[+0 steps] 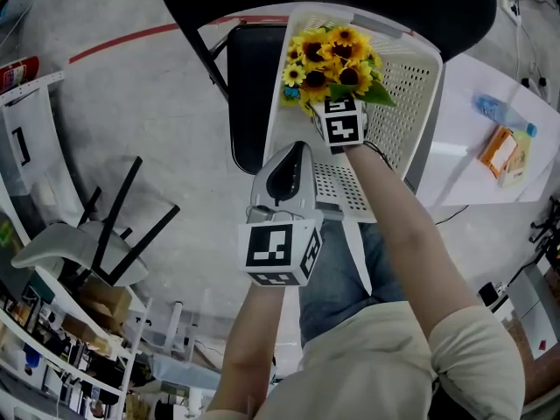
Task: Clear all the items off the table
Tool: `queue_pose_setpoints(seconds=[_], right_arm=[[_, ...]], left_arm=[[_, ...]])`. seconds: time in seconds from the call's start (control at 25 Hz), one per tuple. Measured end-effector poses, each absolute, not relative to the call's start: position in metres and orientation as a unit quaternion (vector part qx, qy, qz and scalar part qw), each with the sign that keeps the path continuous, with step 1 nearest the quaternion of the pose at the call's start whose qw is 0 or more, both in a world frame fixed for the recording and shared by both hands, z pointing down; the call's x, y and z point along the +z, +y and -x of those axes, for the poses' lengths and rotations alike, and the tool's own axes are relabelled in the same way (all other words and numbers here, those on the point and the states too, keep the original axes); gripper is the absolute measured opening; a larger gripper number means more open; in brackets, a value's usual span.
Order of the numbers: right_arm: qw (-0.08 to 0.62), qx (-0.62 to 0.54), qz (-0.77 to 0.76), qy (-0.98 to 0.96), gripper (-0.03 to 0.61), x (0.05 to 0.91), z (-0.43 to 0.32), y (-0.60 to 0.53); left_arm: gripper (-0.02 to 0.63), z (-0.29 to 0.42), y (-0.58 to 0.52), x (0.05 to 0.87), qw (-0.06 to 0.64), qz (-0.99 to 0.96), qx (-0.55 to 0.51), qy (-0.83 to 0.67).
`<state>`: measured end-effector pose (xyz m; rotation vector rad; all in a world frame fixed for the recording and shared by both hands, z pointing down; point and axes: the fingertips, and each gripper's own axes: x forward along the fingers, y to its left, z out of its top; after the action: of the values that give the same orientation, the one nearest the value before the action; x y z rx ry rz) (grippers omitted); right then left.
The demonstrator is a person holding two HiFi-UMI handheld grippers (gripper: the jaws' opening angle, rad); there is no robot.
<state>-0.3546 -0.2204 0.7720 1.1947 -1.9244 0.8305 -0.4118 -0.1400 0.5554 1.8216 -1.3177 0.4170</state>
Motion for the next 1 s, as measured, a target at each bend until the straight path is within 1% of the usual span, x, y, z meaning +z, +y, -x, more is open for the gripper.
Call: queue_pose_setpoints(seconds=[0.32,0.56,0.84,0.88,1.0], right_arm=[[0.353,0.343,-0.475,-0.729,0.562,0.758,0.347,-0.208],[0.337,0.361,-0.482,-0.724,0.563,0.737,0.34,-0.192],[0.325,0.353,-0.49,-0.728,0.56,0.706,0.334,-0.184],[0.324,0.351,-0.492,-0.728,0.552,0.702,0.333,-0.183],[0.324,0.35,-0.494,-0.727,0.454,0.687,0.332,-0.178]], left_arm=[[0.011,0.413,-0.139,0.548,0.406,-0.726,0.166,-0.529],[0.01,0.415,-0.134,0.542,0.397,-0.724,0.171,-0.538],[0.01,0.412,-0.127,0.529,0.387,-0.719,0.171,-0.55],[0.01,0.411,-0.126,0.527,0.386,-0.719,0.171,-0.552],[0.009,0.408,-0.123,0.521,0.381,-0.719,0.172,-0.555]])
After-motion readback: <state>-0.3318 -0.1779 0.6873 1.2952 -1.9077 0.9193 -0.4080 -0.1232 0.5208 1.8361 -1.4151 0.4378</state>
